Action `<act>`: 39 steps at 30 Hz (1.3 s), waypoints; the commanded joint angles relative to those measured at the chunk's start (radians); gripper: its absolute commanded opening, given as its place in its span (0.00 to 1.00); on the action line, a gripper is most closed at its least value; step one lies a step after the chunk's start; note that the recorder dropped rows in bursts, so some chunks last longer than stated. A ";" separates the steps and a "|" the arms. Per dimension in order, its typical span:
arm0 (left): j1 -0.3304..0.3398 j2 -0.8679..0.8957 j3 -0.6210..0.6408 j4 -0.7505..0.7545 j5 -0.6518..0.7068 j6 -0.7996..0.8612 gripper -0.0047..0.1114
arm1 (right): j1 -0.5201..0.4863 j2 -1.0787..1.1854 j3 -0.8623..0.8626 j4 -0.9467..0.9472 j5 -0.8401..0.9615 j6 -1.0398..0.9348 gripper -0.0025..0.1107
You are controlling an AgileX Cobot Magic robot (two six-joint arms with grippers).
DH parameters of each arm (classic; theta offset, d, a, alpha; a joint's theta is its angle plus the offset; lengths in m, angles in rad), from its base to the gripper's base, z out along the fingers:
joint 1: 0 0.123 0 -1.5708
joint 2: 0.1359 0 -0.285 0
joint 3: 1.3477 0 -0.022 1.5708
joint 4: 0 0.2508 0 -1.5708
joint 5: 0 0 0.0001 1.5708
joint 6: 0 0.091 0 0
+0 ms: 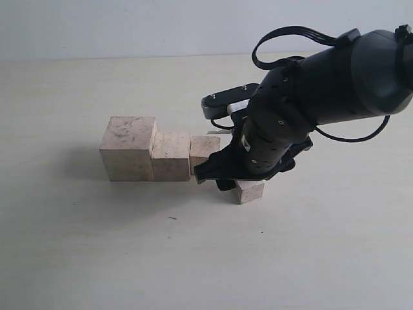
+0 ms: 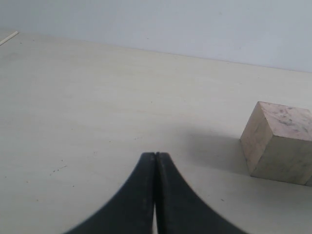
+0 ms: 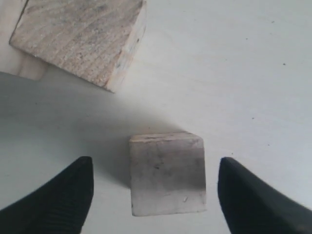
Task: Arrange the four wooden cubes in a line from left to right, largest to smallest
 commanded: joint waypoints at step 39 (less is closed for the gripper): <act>-0.006 -0.006 0.004 0.001 -0.008 0.000 0.04 | 0.001 -0.042 0.003 -0.061 0.007 -0.176 0.02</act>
